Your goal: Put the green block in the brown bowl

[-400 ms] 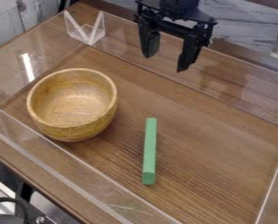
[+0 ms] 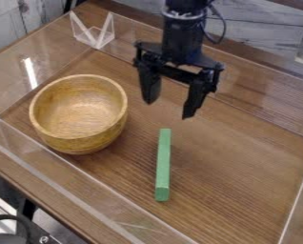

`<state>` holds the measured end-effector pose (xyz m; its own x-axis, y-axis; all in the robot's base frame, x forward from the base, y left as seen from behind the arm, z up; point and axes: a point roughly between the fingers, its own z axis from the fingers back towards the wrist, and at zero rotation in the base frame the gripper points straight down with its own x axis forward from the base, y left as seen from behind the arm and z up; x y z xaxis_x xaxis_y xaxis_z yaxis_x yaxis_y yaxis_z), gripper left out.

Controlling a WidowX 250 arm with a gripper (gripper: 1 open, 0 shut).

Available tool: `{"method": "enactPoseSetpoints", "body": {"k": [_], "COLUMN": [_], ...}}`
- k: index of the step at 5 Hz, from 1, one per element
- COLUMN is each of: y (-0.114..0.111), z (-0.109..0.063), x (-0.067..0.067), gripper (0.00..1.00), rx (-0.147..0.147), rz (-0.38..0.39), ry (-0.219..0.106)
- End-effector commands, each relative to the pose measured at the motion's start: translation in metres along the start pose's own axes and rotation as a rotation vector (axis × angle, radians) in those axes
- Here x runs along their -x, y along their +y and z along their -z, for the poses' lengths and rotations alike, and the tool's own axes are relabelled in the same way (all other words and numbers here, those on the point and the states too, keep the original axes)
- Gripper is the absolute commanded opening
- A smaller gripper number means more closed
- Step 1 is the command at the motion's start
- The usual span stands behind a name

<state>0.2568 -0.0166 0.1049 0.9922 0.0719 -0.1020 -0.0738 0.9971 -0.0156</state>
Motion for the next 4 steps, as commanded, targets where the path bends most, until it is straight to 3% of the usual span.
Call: {"method": "enactPoseSetpoints", "body": {"k": [1,2,3,4], "y": [-0.01,-0.01,-0.01,-0.018], "z": [-0.006,0.004,0.012,0.025], "x": [0.009,0.014,0.027,0.039], "gripper": [1.0,1.0,1.0,1.0], "rx": [0.009,0.015,0.043,0.062], "rz": [-0.003,-0.098,-0.246,-0.244], "ry": [-0.065,-0.07,-0.107,-0.128]}}
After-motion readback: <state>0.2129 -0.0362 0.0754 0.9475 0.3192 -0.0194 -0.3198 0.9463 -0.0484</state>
